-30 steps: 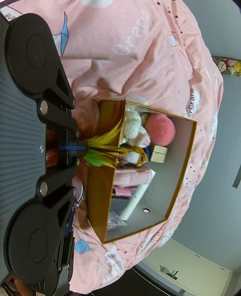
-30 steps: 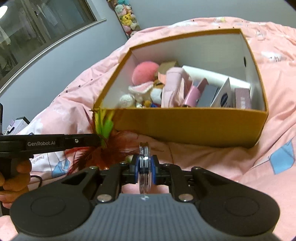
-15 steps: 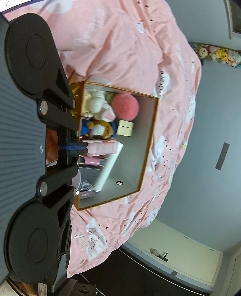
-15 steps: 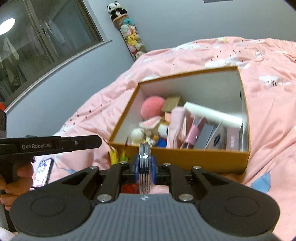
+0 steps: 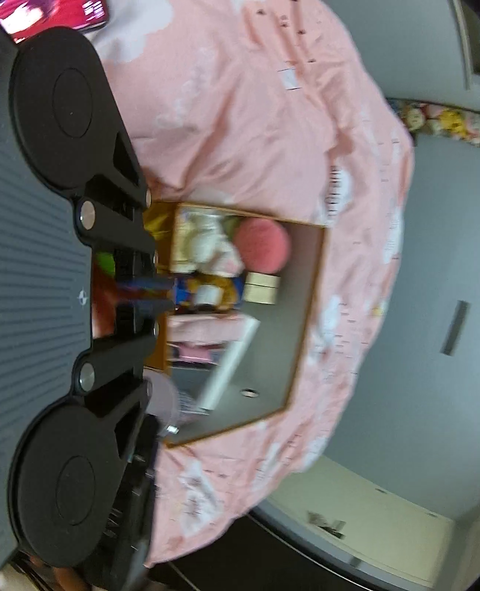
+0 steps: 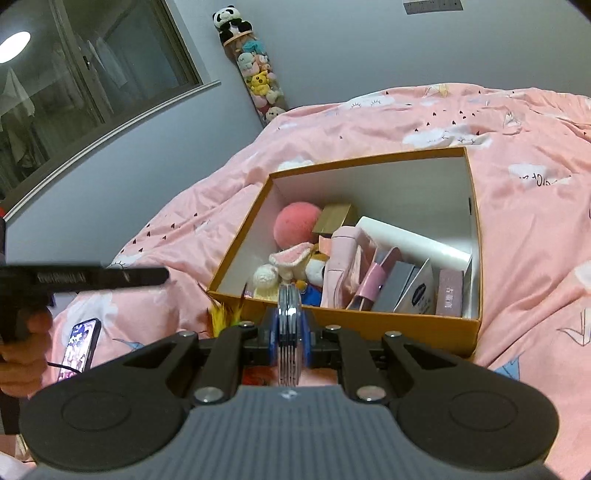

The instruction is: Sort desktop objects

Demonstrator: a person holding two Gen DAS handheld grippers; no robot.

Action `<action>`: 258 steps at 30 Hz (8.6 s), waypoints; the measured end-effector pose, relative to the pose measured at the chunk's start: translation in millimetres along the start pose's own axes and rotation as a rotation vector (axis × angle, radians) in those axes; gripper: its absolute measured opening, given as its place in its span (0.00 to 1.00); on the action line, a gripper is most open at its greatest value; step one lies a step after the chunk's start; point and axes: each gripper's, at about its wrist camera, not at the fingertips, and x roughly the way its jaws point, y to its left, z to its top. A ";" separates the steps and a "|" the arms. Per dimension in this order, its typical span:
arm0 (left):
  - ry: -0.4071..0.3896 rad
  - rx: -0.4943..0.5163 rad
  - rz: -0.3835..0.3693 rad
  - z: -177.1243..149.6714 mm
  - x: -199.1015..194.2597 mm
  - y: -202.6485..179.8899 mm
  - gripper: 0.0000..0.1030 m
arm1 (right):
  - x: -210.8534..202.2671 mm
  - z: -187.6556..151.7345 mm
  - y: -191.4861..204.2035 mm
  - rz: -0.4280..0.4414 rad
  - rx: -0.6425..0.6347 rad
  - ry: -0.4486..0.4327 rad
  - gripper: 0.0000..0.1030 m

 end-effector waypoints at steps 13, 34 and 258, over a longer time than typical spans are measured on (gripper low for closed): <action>0.206 0.085 0.126 -40.6 78.4 -2.8 0.59 | 23.5 -14.8 -9.7 -0.004 0.036 0.083 0.14; -0.016 0.051 -0.029 -5.2 7.2 -26.0 0.02 | 3.3 3.5 -4.5 0.014 0.015 0.016 0.14; -0.075 0.101 0.293 -28.9 70.6 -37.7 0.85 | 57.5 -29.2 -5.3 -0.433 -0.046 -0.055 0.89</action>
